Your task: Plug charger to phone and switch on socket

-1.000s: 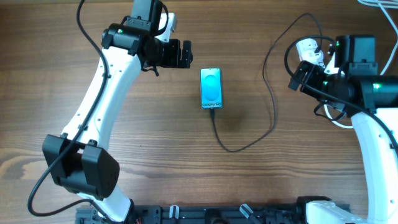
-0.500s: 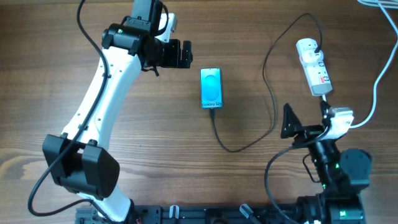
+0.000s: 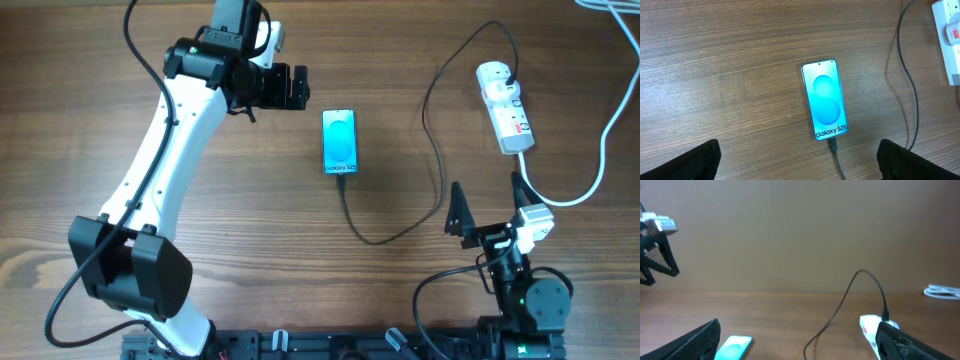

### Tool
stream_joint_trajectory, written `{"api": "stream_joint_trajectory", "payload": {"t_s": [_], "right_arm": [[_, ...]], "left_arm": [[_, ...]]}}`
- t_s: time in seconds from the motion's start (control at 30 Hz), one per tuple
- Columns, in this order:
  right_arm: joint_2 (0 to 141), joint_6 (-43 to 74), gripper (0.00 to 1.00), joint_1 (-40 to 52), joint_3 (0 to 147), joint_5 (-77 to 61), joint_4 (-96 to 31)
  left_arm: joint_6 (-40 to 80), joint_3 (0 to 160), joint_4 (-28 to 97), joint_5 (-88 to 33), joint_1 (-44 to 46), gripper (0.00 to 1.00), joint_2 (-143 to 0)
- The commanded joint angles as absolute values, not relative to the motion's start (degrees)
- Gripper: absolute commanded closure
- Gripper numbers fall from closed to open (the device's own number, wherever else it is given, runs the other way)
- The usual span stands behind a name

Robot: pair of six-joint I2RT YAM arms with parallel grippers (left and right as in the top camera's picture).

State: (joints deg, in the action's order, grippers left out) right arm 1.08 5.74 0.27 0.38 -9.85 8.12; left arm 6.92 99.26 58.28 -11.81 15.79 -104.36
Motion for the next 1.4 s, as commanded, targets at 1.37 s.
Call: {"api": "stream_joint_trajectory", "payload": {"t_s": [1.37], "right_arm": [[0.2, 0.0, 0.0, 0.0, 0.3, -6.0, 0.2]], "left_arm": [[6.2, 99.1, 59.9, -8.7, 15.6, 0.0, -104.4]]}}
